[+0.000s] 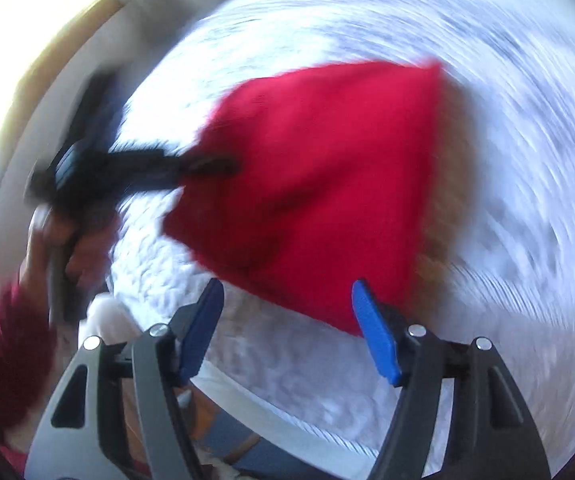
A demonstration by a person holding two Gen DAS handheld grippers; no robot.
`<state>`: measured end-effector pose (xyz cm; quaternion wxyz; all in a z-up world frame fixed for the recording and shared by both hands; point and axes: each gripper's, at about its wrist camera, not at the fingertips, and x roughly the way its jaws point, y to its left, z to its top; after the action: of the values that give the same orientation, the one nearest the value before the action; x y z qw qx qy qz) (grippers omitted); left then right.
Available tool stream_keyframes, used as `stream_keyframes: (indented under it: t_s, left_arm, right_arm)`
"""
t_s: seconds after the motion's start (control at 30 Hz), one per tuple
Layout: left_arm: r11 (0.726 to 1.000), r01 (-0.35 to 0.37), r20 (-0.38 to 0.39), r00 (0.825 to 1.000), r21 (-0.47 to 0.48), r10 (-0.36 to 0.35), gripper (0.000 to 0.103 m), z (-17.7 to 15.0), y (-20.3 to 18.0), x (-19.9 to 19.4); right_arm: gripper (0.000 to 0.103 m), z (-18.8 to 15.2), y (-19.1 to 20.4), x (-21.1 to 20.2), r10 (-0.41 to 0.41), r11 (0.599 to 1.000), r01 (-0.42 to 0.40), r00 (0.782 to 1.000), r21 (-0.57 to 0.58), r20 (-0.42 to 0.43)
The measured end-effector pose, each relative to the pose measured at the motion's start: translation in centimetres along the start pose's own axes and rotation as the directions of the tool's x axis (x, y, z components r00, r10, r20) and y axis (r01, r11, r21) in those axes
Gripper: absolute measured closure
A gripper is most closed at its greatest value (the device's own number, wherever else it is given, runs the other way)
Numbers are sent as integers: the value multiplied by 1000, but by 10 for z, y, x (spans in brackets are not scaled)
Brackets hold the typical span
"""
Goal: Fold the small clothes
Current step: 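Fold the held side over the sweater and open both grippers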
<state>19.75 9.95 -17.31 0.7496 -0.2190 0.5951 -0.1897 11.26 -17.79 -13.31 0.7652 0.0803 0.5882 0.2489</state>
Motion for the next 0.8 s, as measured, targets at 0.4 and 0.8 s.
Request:
stream_keyframes:
  t_s: [0.4,0.8]
  left_arm:
    - [999,-21,0,1000,-43,21,75,-39,-8,-4]
    - [999,-43,-34,998,-15,43,84,-60,-12,20]
  right_arm:
    - [84,6,-53,42,51,977,-27,993,214,-109]
    - [80,-10,-102,30,147,940,-117,986,320,-73]
